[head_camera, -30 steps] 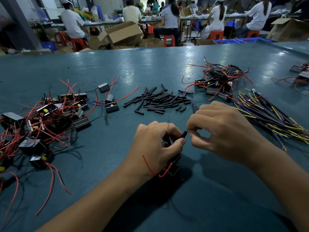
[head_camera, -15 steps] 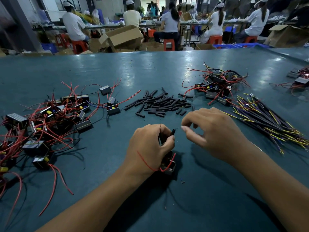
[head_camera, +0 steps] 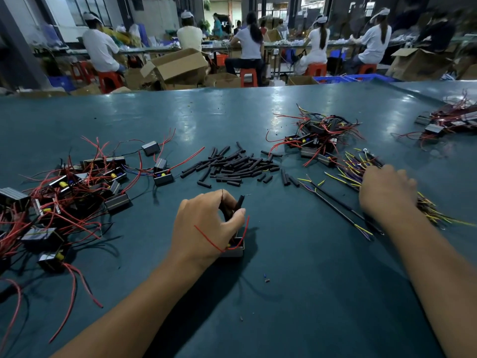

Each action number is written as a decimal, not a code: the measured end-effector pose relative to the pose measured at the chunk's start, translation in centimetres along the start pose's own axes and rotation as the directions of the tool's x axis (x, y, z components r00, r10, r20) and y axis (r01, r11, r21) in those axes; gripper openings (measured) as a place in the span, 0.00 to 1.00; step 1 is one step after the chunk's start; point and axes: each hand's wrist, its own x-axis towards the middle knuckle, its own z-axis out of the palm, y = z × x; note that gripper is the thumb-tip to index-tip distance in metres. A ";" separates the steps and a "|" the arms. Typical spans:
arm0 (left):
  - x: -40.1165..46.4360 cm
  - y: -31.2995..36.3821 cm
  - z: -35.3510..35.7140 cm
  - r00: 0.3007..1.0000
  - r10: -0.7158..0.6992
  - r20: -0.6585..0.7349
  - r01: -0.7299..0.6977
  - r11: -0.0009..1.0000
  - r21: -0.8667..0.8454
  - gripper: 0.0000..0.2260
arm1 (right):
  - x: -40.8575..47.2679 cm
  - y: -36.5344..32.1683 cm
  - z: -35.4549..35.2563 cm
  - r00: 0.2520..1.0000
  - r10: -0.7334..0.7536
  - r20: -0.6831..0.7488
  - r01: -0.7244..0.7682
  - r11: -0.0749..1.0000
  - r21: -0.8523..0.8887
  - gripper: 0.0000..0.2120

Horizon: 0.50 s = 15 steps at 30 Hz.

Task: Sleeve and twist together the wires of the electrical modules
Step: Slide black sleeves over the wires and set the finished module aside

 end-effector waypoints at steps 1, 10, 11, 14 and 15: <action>0.0 0.0 -0.1 1.000 -0.024 0.010 0.024 0.999 -0.039 0.08 | 0.1 0.1 0.0 1.000 0.001 -0.015 -0.001 1.000 0.001 0.17; 0.1 1.7 -1.5 0.999 -0.037 0.012 0.038 0.975 -0.218 0.19 | -0.5 -0.6 -1.1 0.978 -0.091 -0.187 0.134 0.963 0.235 0.06; 0.2 1.9 -1.7 1.000 -0.024 -0.005 0.022 0.970 -0.243 0.21 | -0.8 -0.9 -1.4 0.953 -0.148 -0.264 0.230 0.921 0.314 0.03; 0.6 2.0 -2.5 0.998 0.001 -0.066 -0.025 0.931 -0.365 0.19 | -2.2 -1.8 -2.8 0.778 -0.300 -0.552 0.582 0.675 0.453 0.02; 0.8 2.0 -2.8 0.996 -0.002 -0.086 -0.034 0.906 -0.421 0.18 | -2.5 -2.0 -3.3 0.716 -0.315 -0.623 0.662 0.590 0.463 0.02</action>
